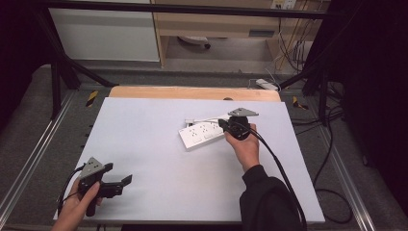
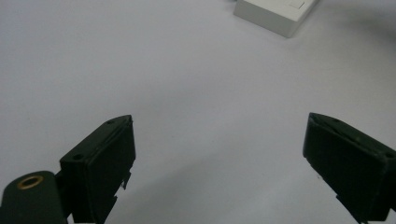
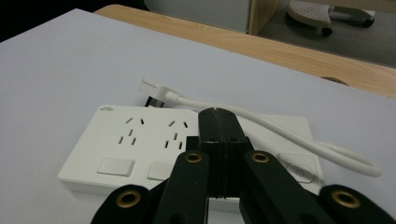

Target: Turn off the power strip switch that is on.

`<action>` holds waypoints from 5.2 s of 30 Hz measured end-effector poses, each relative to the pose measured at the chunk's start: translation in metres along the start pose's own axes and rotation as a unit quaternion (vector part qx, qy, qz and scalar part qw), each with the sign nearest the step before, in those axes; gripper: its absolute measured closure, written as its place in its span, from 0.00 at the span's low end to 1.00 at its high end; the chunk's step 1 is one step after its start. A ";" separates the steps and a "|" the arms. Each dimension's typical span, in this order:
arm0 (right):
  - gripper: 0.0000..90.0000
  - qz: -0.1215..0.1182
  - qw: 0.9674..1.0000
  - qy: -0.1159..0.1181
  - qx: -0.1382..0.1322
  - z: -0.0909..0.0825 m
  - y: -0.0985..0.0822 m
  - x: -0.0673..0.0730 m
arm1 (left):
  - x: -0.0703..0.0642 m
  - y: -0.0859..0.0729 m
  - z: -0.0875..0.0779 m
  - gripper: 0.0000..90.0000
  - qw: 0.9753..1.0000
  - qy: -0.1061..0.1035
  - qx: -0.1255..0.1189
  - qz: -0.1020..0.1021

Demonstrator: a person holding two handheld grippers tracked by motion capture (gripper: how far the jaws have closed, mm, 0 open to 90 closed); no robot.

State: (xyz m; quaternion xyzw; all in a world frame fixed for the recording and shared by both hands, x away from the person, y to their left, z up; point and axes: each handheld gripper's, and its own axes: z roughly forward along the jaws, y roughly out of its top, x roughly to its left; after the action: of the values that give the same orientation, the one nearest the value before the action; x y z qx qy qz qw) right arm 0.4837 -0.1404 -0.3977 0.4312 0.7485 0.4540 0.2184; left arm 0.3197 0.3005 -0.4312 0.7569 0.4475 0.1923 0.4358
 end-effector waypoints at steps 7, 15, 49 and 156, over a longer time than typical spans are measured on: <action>1.00 -0.006 1.000 0.002 0.008 0.003 -0.003 0.001 | 0.000 0.000 0.000 0.10 1.000 0.000 0.001 0.000; 1.00 0.002 1.000 0.013 0.010 0.006 -0.005 0.003 | 0.000 0.001 -0.001 0.10 1.000 0.001 -0.004 -0.001; 1.00 -0.002 0.999 0.014 0.035 0.023 -0.017 0.008 | 0.000 0.000 0.000 0.10 1.000 0.003 -0.002 -0.001; 1.00 -0.028 0.998 0.037 0.050 0.040 -0.025 0.035 | 0.000 0.000 -0.001 0.10 1.000 0.000 0.001 0.002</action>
State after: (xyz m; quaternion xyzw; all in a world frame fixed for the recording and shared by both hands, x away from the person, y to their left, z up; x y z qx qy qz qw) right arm 0.4829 -0.0966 -0.4370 0.4030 0.7898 0.4252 0.1814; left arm 0.3192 0.3011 -0.4306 0.7583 0.4459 0.1925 0.4349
